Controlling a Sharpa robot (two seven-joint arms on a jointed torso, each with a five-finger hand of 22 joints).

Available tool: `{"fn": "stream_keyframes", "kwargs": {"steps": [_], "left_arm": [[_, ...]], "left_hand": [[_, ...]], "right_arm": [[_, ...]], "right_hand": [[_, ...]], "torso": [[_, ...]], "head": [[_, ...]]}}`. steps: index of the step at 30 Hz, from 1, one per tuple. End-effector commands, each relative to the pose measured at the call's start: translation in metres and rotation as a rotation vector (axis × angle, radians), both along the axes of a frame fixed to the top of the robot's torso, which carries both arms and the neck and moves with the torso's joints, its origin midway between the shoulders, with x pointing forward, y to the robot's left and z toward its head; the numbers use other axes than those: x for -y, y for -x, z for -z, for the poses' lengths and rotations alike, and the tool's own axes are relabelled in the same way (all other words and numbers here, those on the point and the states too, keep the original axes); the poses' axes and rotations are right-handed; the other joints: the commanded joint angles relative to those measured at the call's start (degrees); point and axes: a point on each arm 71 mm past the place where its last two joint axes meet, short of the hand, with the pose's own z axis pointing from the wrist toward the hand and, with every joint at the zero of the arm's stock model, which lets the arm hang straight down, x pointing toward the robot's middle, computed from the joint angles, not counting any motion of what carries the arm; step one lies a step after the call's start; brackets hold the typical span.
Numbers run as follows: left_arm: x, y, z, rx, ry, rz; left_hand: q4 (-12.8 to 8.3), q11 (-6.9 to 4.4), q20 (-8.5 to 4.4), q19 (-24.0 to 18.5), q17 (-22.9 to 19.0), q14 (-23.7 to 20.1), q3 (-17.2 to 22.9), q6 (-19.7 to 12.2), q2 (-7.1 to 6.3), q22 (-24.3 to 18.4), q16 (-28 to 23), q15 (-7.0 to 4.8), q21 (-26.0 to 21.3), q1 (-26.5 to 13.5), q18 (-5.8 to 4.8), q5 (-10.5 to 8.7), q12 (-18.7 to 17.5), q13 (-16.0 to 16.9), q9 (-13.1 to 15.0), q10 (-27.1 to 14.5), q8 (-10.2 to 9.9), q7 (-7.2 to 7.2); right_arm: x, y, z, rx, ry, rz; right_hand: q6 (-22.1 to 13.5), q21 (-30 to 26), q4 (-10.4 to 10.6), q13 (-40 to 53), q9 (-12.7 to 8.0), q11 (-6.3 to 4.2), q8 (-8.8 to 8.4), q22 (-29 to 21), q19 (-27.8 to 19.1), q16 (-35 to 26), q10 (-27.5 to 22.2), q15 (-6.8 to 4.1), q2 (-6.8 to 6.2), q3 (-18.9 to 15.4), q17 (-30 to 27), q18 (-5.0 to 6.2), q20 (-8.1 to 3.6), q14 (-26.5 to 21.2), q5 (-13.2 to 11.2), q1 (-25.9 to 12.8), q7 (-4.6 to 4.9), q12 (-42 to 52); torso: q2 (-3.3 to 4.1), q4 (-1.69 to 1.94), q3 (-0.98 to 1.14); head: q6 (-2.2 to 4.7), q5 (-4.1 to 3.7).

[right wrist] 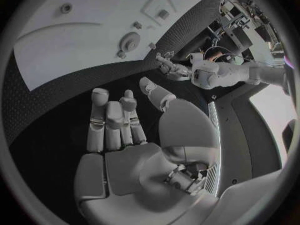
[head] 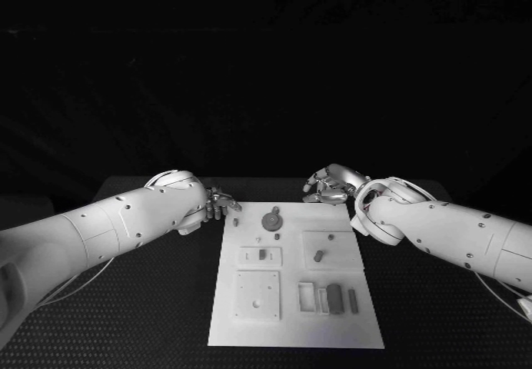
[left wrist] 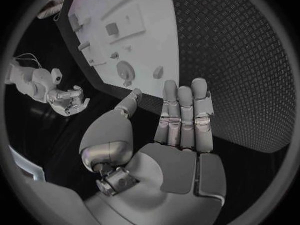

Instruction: Assemble the parts on the task board

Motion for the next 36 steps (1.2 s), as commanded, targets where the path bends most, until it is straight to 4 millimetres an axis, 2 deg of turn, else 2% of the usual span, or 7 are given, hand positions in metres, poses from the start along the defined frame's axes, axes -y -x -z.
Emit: {"fn": "stream_keyframes", "kwargs": {"steps": [1,7,13,18,23,28,36], "left_arm": [[0.003,-0.002,0.002,0.023,-0.040,0.034],[0.003,-0.003,0.008,0.009,-0.053,0.035],[0.007,-0.002,0.015,-0.039,-0.022,0.039],[0.004,-0.004,0.017,-0.044,-0.016,0.024],[0.005,-0.004,0.024,-0.074,0.004,0.034],[0.010,-0.002,0.032,-0.088,0.016,0.050],[0.010,-0.001,0.037,-0.096,0.020,0.046]], "left_hand": [[0.73,0.46,0.16,0.19,-0.06,-0.39,0.25,-0.79,-0.95,0.09,-0.19,0.22,-0.38,-0.06,1.69,-0.13,-0.31,-0.08,-0.30,-0.06,-0.64,0.25],[1.54,0.72,0.26,0.13,-0.08,-0.57,0.56,-1.47,-1.76,0.26,-0.14,0.31,-0.55,-0.18,1.73,-0.13,-0.27,-0.05,-0.70,-0.23,-1.25,0.54],[1.68,0.73,0.26,0.18,-0.05,-0.56,0.73,-1.47,-1.63,0.36,-0.05,0.32,-0.55,0.01,1.76,-0.13,-0.18,0.00,-0.76,-0.20,-1.31,0.56],[1.43,0.73,0.28,0.34,0.04,-0.52,0.91,-1.36,-0.70,0.64,0.18,0.30,-0.43,0.79,1.80,-0.13,0.05,0.14,-0.83,-0.15,-1.34,0.55],[0.25,0.67,0.31,0.41,0.10,-0.55,0.76,-1.01,1.12,1.10,0.43,0.29,-0.31,2.24,1.79,-0.08,0.29,0.29,-0.89,-0.19,-1.28,0.49],[-1.18,0.59,0.33,0.37,0.10,-0.62,0.14,-0.56,2.69,1.54,0.60,0.30,-0.33,3.30,1.73,-0.03,0.47,0.35,-1.08,-0.27,-1.24,0.39],[-2.14,0.50,0.31,0.46,0.08,-0.59,-0.24,-0.27,3.63,1.82,0.73,0.27,-0.36,3.88,1.70,-0.03,0.61,0.38,-1.26,-0.24,-1.25,0.30]], "right_arm": [[-0.002,0.001,0.000,-0.003,0.002,-0.017],[-0.003,0.001,0.000,-0.003,0.001,-0.020],[-0.004,0.001,-0.001,0.007,-0.004,-0.023],[-0.005,0.001,0.000,0.003,-0.003,-0.024],[-0.005,0.001,0.000,0.002,-0.003,-0.025],[-0.006,0.001,0.000,0.002,-0.003,-0.026],[-0.006,0.001,0.000,0.001,-0.003,-0.027]], "right_hand": [[0.89,-0.27,-0.31,-0.10,0.05,-0.01,-0.28,0.86,0.19,-0.37,-0.22,0.00,0.38,-0.07,-0.06,0.84,-0.28,-0.27,0.14,-0.06,1.24,-0.05],[0.87,-0.28,-0.31,-0.10,0.05,0.00,-0.30,0.86,0.19,-0.37,-0.22,0.01,0.37,-0.10,-0.06,0.84,-0.27,-0.26,0.14,-0.08,1.25,-0.04],[0.87,-0.28,-0.32,-0.11,0.05,0.01,-0.31,0.86,0.20,-0.37,-0.22,0.02,0.37,-0.11,-0.07,0.84,-0.26,-0.26,0.14,-0.09,1.26,-0.04],[0.88,-0.28,-0.33,-0.12,0.06,0.01,-0.30,0.87,0.21,-0.37,-0.21,0.02,0.41,-0.10,-0.07,0.84,-0.27,-0.25,0.14,-0.07,1.26,-0.02],[0.88,-0.28,-0.35,-0.12,0.07,0.01,-0.30,0.87,0.23,-0.36,-0.20,0.02,0.41,-0.11,-0.07,0.84,-0.27,-0.24,0.14,-0.07,1.26,-0.01],[0.89,-0.28,-0.35,-0.12,0.07,0.01,-0.31,0.87,0.23,-0.36,-0.20,0.02,0.41,-0.12,-0.07,0.84,-0.26,-0.23,0.14,-0.07,1.26,0.00],[0.90,-0.28,-0.37,-0.13,0.09,0.01,-0.30,0.87,0.24,-0.36,-0.19,0.03,0.43,-0.13,-0.07,0.84,-0.26,-0.22,0.14,-0.07,1.26,0.01]], "torso": [[0.05,-0.05,-0.03],[0.03,-0.07,0.01],[0.01,-0.05,0.06],[-0.04,-0.04,0.06],[-0.05,0.02,0.13],[-0.03,0.03,0.05],[-0.07,-0.02,0.12]], "head": [[-0.14,-0.01],[-0.24,-0.07],[-0.38,-0.38],[-0.46,-0.59],[-0.53,-0.67],[-0.63,-0.85],[-0.81,-0.88]]}}
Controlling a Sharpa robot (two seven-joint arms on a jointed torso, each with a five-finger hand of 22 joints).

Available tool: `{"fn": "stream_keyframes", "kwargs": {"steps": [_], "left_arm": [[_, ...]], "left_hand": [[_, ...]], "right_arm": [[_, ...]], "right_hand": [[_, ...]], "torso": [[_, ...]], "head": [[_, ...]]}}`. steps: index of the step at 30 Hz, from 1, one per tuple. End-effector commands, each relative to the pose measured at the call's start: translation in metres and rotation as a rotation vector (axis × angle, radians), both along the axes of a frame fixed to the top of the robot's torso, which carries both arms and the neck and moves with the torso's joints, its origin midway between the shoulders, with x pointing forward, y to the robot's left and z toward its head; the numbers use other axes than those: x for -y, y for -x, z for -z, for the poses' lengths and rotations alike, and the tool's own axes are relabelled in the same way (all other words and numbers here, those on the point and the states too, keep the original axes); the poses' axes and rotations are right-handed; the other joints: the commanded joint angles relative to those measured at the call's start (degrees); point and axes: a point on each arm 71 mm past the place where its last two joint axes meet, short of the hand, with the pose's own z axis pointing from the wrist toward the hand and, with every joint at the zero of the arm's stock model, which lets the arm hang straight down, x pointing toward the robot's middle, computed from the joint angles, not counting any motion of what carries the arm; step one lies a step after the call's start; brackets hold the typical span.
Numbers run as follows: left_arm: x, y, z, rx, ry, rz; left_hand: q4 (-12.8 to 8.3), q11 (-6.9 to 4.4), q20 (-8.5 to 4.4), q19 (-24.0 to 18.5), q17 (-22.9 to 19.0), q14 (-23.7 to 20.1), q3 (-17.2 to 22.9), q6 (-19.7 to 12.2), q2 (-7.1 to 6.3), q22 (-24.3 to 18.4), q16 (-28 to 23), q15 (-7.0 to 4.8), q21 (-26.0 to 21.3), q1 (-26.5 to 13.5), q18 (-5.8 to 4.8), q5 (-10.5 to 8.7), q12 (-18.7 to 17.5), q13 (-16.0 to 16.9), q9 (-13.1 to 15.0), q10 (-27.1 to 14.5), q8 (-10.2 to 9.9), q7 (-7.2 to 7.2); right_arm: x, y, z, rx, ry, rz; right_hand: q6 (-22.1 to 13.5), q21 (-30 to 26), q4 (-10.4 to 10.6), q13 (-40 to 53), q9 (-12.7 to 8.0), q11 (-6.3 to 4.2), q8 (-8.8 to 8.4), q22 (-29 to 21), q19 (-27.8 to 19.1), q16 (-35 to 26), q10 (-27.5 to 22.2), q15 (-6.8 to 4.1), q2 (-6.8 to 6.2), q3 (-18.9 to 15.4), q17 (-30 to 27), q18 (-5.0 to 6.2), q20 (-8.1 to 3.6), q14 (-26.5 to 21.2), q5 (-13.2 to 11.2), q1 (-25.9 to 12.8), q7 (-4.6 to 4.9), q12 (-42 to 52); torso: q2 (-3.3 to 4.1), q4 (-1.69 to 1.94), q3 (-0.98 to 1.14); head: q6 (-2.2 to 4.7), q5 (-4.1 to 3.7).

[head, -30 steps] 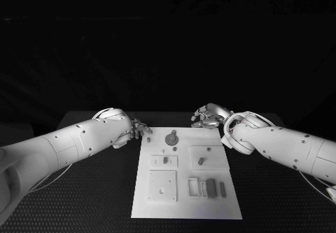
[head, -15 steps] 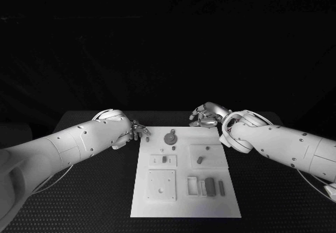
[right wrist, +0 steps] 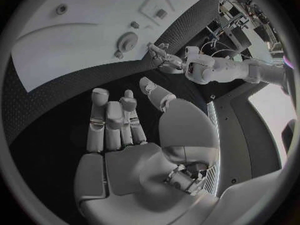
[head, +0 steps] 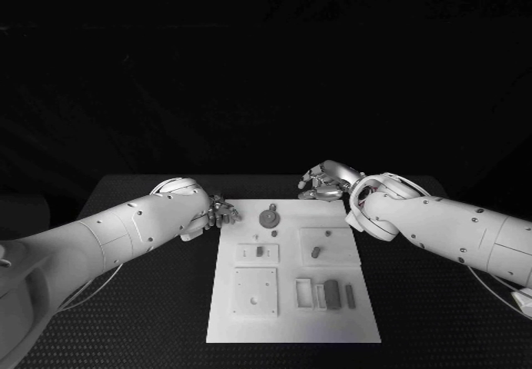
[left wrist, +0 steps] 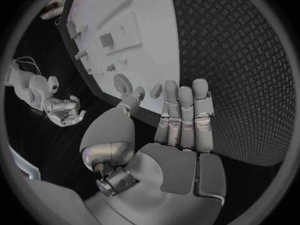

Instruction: Assemble the parts on the task board

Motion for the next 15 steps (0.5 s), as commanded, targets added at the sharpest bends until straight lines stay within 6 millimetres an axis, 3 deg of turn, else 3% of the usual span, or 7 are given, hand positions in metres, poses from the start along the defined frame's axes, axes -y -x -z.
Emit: {"fn": "stream_keyframes", "kwargs": {"steps": [1,6,15], "left_arm": [[0.0006,0.0010,0.0037,-0.020,0.018,0.015],[-0.0017,0.0006,0.0040,-0.022,0.022,0.010],[0.0008,0.0003,0.0044,-0.017,0.036,0.007]], "left_hand": [[-0.41,0.29,0.00,0.38,0.06,-0.38,0.04,0.37,0.52,0.10,0.23,0.06,-0.18,0.05,2.02,-0.03,0.32,0.06,-0.22,-0.03,-0.31,-0.04],[-0.71,0.27,-0.02,0.45,0.05,-0.34,-0.07,0.45,0.97,0.21,0.29,0.04,-0.19,0.21,2.02,-0.02,0.38,0.07,-0.30,0.02,-0.34,-0.07],[-2.38,0.21,-0.07,0.63,-0.03,-0.27,-0.17,0.82,3.66,0.63,0.45,-0.02,-0.33,1.30,1.97,-0.02,0.51,0.02,-0.58,0.08,-0.37,-0.13]], "right_arm": [[-0.0019,0.0007,0.0001,-0.001,0.001,-0.016],[-0.0020,0.0006,0.0002,-0.001,0.001,-0.016],[-0.0043,0.0003,0.0009,-0.004,0.001,-0.021]], "right_hand": [[0.93,-0.28,-0.37,-0.09,0.09,0.03,-0.31,0.87,0.25,-0.36,-0.20,0.03,0.43,-0.13,-0.08,0.84,-0.27,-0.22,0.14,-0.07,1.23,0.01],[0.94,-0.28,-0.38,-0.10,0.10,0.03,-0.31,0.87,0.26,-0.35,-0.20,0.03,0.44,-0.13,-0.08,0.84,-0.27,-0.21,0.14,-0.07,1.23,0.02],[0.95,-0.29,-0.38,-0.11,0.11,0.03,-0.31,0.87,0.27,-0.35,-0.20,0.03,0.45,-0.15,-0.08,0.84,-0.26,-0.21,0.14,-0.09,1.23,0.03]], "torso": [[-0.03,-0.02,0.05],[-0.08,0.12,0.05],[-0.02,-0.01,0.03]], "head": [[-0.09,-0.06],[-0.19,-0.13],[-0.23,0.13]]}}
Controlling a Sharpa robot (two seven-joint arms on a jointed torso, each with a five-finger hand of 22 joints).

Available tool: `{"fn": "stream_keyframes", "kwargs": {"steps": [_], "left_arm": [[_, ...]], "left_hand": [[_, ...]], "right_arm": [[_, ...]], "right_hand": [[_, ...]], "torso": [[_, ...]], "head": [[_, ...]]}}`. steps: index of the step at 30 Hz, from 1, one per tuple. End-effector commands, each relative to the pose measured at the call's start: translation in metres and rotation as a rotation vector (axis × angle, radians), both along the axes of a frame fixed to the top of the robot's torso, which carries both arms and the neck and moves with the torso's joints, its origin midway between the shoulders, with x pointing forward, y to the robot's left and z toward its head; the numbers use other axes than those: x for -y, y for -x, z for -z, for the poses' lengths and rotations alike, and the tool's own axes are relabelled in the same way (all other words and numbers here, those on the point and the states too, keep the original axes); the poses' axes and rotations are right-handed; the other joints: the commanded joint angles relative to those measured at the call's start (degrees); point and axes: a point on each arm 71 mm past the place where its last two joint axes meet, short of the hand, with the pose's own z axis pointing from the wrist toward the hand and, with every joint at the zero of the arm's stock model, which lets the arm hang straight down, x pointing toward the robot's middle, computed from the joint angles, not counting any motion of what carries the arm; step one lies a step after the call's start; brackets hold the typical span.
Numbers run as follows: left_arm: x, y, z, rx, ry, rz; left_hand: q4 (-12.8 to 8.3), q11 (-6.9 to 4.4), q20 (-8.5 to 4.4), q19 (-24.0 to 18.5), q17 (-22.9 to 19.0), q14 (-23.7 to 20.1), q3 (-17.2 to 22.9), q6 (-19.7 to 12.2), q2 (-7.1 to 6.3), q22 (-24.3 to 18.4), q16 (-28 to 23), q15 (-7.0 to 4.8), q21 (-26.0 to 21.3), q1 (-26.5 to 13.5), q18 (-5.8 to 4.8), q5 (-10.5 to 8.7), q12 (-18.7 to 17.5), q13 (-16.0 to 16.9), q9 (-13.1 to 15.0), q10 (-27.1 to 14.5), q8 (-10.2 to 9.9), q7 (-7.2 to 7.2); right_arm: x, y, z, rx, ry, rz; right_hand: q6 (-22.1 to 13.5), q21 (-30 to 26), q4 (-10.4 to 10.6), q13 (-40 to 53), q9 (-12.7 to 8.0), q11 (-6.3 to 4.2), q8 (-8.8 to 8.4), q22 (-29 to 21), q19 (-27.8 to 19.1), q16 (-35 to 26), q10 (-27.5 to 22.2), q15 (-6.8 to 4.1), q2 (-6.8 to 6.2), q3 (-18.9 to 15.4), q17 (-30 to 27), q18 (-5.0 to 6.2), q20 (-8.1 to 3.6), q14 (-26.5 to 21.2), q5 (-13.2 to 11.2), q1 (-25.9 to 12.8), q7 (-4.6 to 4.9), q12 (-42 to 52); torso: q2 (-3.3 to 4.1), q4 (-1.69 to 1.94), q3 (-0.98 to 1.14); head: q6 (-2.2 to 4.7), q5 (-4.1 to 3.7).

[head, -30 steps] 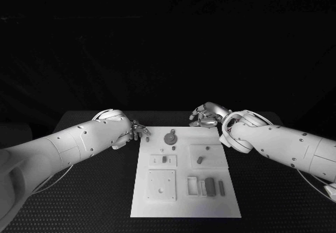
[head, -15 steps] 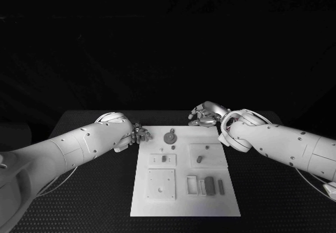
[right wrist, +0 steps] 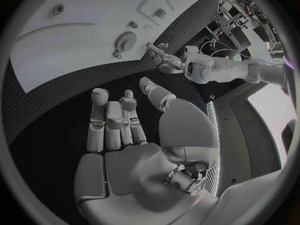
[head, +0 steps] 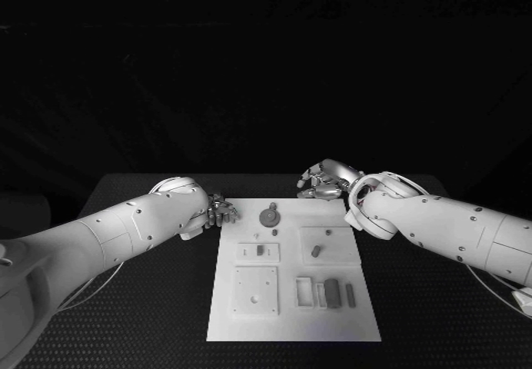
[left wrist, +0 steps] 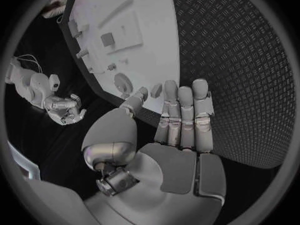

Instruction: Assemble the parts on the task board

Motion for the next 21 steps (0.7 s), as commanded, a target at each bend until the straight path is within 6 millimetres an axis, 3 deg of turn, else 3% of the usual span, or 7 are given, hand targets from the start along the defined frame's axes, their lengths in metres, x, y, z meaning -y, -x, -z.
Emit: {"fn": "stream_keyframes", "kwargs": {"steps": [1,8,18,21], "left_arm": [[0.0020,0.0008,0.0031,-0.012,0.016,0.004],[-0.0006,-0.0001,0.0041,-0.018,0.018,-0.005],[0.0000,0.0006,0.0050,-0.030,0.030,-0.010],[0.0005,0.0006,0.0051,-0.033,0.038,-0.014]], "left_hand": [[-0.69,0.19,0.04,0.55,-0.05,-0.24,0.10,0.46,1.29,0.17,0.25,-0.03,-0.36,0.38,1.95,-0.03,0.31,0.03,-0.09,0.12,0.20,0.05],[-0.53,0.15,-0.03,1.00,-0.09,0.00,1.82,0.64,1.87,0.39,0.43,-0.11,-0.40,1.32,1.95,-0.14,0.46,0.02,-0.18,0.36,0.22,0.02],[-2.48,-0.41,-0.14,1.44,-0.14,0.32,4.55,2.47,5.08,0.99,0.69,-0.26,-0.28,5.19,1.88,-0.08,0.70,0.05,0.28,0.74,1.31,-0.61],[-2.69,-0.35,-0.12,1.49,-0.20,0.32,5.63,2.25,5.05,1.09,0.68,-0.24,-0.35,6.21,1.80,-0.14,0.69,0.02,0.23,0.75,1.19,-0.53]], "right_arm": [[-0.0016,0.0006,0.0008,-0.004,0.003,-0.017],[-0.0013,0.0004,0.0011,-0.005,0.003,-0.017],[-0.0012,0.0003,0.0013,-0.007,0.004,-0.017],[-0.0017,0.0002,0.0015,-0.008,0.004,-0.017]], "right_hand": [[0.96,-0.29,-0.23,-0.06,0.07,0.03,-0.31,0.87,0.14,-0.35,-0.20,0.03,0.45,0.01,-0.09,0.84,-0.14,-0.21,0.14,-0.09,1.23,0.03],[0.96,-0.29,-0.23,-0.06,0.07,0.03,-0.32,0.87,0.15,-0.35,-0.20,0.03,0.46,0.00,-0.09,0.84,-0.14,-0.20,0.14,-0.10,1.23,0.04],[0.96,-0.30,-0.24,-0.08,0.08,0.03,-0.32,0.88,0.15,-0.36,-0.20,0.04,0.46,-0.02,-0.09,0.84,-0.13,-0.20,0.14,-0.12,1.23,0.05],[0.96,-0.30,-0.24,-0.08,0.09,0.04,-0.32,0.88,0.15,-0.36,-0.20,0.04,0.46,-0.02,-0.10,0.84,-0.13,-0.20,0.14,-0.13,1.23,0.05]], "torso": [[0.04,-0.13,-0.03],[0.03,-0.13,-0.01],[0.00,-0.01,-0.02],[0.03,-0.03,-0.03]], "head": [[0.02,0.12],[-0.01,0.01],[-0.08,-0.05],[-0.07,0.01]]}}
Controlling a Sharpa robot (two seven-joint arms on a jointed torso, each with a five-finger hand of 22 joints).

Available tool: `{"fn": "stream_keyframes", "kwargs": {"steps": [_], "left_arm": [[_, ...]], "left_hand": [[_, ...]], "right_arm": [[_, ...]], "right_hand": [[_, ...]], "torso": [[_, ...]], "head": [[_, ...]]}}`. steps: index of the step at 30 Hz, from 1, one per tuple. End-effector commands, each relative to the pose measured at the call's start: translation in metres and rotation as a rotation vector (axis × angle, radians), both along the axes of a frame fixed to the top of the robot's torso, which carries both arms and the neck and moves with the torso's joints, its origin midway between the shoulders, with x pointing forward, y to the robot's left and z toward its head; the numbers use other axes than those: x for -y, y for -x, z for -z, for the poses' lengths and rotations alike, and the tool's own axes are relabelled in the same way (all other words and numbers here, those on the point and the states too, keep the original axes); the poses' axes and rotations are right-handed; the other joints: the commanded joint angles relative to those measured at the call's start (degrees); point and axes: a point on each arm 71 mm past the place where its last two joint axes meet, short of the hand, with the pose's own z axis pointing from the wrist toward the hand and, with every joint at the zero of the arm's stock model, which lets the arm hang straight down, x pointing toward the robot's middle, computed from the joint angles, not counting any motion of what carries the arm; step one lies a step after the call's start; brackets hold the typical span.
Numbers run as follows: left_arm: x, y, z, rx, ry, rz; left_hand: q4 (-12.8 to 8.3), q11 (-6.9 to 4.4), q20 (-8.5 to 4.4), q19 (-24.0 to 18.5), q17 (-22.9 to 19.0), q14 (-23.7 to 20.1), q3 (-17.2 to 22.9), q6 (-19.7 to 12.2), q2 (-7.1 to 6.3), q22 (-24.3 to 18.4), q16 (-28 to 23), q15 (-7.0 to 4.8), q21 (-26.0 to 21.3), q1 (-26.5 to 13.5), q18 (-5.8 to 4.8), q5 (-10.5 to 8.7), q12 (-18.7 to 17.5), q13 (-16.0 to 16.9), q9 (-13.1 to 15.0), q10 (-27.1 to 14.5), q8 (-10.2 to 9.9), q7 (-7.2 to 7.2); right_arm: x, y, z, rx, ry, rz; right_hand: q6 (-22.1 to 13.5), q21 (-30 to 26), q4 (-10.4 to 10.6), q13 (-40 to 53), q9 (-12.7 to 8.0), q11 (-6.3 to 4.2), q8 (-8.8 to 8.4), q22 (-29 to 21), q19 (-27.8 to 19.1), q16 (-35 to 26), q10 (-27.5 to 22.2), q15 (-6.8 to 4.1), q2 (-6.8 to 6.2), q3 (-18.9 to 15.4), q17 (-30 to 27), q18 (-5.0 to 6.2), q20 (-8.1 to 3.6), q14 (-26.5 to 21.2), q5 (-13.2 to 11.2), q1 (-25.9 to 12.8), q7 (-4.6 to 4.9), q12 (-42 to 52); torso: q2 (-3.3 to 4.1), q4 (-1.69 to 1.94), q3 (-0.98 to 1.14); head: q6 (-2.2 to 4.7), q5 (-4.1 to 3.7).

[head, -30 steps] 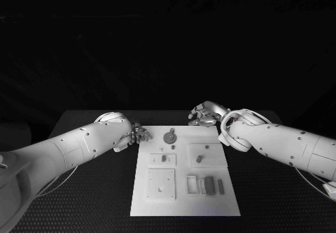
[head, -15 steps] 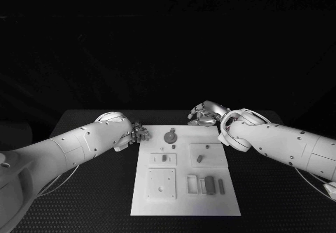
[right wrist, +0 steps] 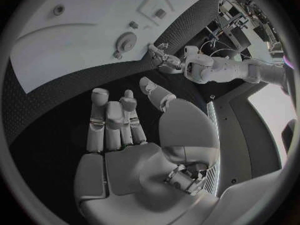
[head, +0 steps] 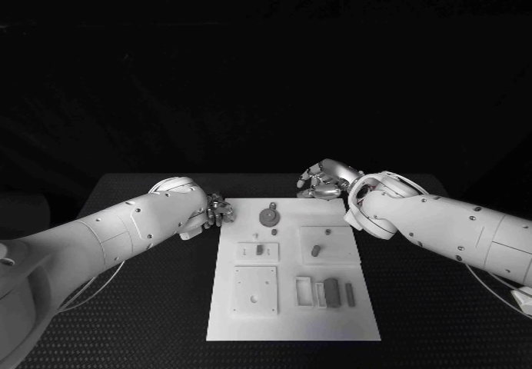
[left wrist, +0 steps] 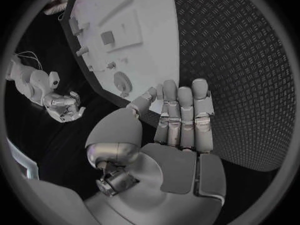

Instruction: Assemble the parts on the task board

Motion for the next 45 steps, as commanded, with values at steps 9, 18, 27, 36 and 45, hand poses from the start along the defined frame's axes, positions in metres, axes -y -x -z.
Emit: {"fn": "stream_keyframes", "kwargs": {"steps": [9,18,27,36,45], "left_arm": [[-0.001,0.001,0.003,-0.022,0.047,-0.019],[-0.009,0.010,0.003,-0.062,0.137,-0.067],[-0.001,0.037,0.000,-0.113,0.226,-0.053],[0.006,0.057,-0.004,-0.096,0.250,-0.030],[0.005,0.071,0.001,-0.055,0.196,-0.018]], "left_hand": [[-0.39,-0.23,-0.06,0.79,-0.17,0.71,2.96,1.19,1.60,0.95,0.47,-0.31,-0.06,2.84,1.69,0.04,0.43,0.03,0.17,0.81,0.73,-0.28],[-0.55,-0.94,-0.40,1.80,-0.08,1.73,4.24,3.22,1.44,1.23,1.09,-0.67,0.51,2.89,1.69,0.06,0.96,0.09,0.38,1.96,1.69,-1.03],[-0.87,-1.14,-0.53,2.03,-0.01,1.94,4.41,3.78,1.11,1.28,1.29,-0.77,0.76,2.93,1.71,-0.04,1.11,0.13,0.46,2.29,1.97,-1.24],[-0.86,-1.82,-0.88,2.76,0.06,2.85,4.59,5.49,0.76,1.29,1.68,-1.16,1.37,2.14,1.77,0.37,1.43,0.09,0.67,3.38,2.85,-1.97],[-1.32,-2.49,-1.57,3.83,0.41,4.13,5.07,6.83,0.59,1.36,2.50,-1.90,2.72,0.69,1.76,2.77,2.17,0.23,0.77,4.72,3.93,-2.65]], "right_arm": [[-0.001,0.000,0.001,-0.006,0.004,-0.017],[0.002,0.001,0.001,-0.006,0.006,-0.011],[0.006,0.001,0.001,-0.009,0.009,-0.007],[0.007,0.001,0.001,-0.012,0.011,-0.006],[0.009,0.002,0.001,-0.014,0.013,-0.005]], "right_hand": [[0.91,-0.31,-0.22,-0.09,0.11,0.04,-0.33,0.88,0.16,-0.36,-0.21,0.04,0.47,-0.04,-0.10,0.83,-0.13,-0.20,0.14,-0.17,1.29,0.06],[0.92,-0.32,-0.23,-0.10,0.12,0.04,-0.33,0.88,0.16,-0.36,-0.21,0.04,0.47,-0.05,-0.10,0.83,-0.13,-0.20,0.14,-0.18,1.29,0.07],[0.92,-0.32,-0.25,-0.11,0.12,0.04,-0.33,0.88,0.15,-0.36,-0.21,0.04,0.45,-0.06,-0.11,0.83,-0.13,-0.20,0.14,-0.18,1.29,0.07],[0.92,-0.33,-0.29,-0.12,0.13,0.04,-0.33,0.88,0.15,-0.37,-0.22,0.04,0.44,-0.04,-0.11,0.83,-0.13,-0.20,0.15,-0.13,1.28,0.08],[0.93,-0.35,-0.34,-0.13,0.14,0.03,-0.34,0.88,0.14,-0.38,-0.22,0.04,0.45,-0.03,-0.12,0.83,-0.13,-0.21,0.16,-0.09,1.28,0.08]], "torso": [[-0.02,0.01,0.00],[-0.07,0.08,0.01],[-0.04,0.07,0.01],[0.00,0.04,-0.02],[-0.02,0.07,-0.01]], "head": [[-0.05,0.19],[-0.13,0.08],[-0.21,0.14],[-0.41,0.27],[-0.91,0.41]]}}
